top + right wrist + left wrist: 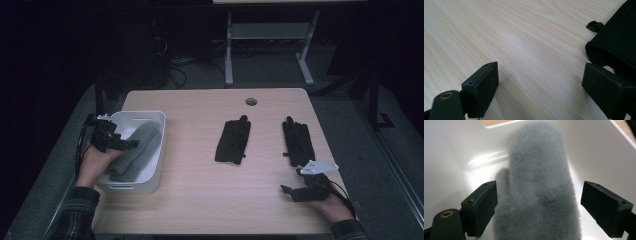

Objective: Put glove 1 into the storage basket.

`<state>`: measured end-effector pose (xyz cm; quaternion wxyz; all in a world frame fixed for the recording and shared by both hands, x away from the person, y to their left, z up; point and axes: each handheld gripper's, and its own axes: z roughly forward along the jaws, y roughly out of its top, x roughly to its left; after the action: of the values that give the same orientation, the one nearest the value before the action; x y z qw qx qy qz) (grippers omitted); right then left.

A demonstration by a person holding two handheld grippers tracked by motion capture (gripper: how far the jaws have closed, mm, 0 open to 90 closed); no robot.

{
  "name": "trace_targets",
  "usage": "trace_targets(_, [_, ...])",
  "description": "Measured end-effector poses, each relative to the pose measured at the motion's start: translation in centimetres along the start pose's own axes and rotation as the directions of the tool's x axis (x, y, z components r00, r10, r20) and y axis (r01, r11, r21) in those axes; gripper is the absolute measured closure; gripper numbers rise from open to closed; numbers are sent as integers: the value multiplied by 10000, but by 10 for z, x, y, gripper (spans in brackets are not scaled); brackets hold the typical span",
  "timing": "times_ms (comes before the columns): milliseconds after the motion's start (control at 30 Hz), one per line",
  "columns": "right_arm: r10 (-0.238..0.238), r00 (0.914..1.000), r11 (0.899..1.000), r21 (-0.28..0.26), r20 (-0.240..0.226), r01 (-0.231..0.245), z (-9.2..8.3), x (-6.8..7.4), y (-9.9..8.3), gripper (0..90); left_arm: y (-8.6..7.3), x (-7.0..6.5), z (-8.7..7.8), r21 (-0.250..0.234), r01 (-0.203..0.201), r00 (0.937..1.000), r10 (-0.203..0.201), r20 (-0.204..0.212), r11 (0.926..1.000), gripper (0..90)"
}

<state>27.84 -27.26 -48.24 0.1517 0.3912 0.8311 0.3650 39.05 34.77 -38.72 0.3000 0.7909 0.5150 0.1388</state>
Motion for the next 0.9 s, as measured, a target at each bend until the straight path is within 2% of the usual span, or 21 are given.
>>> trace_targets(167, [0,10000,10000,-2,1,0,0,0,0,134,0,-2,1,-16,0,10000,0,41,10000,134])
trace_targets(467, [0,10000,10000,-2,1,0,0,0,0,134,5,-13,-5,-480,-189,9982,215,554,9987,135])
trace_targets(700, [-2,10000,10000,-2,1,2,0,0,0,134,16,-31,-10,-809,-579,9949,643,779,9950,135])
trace_targets(900, [1,10000,10000,0,0,-1,0,0,0,134,25,-54,-14,-1224,-896,9871,1045,1212,9884,135])
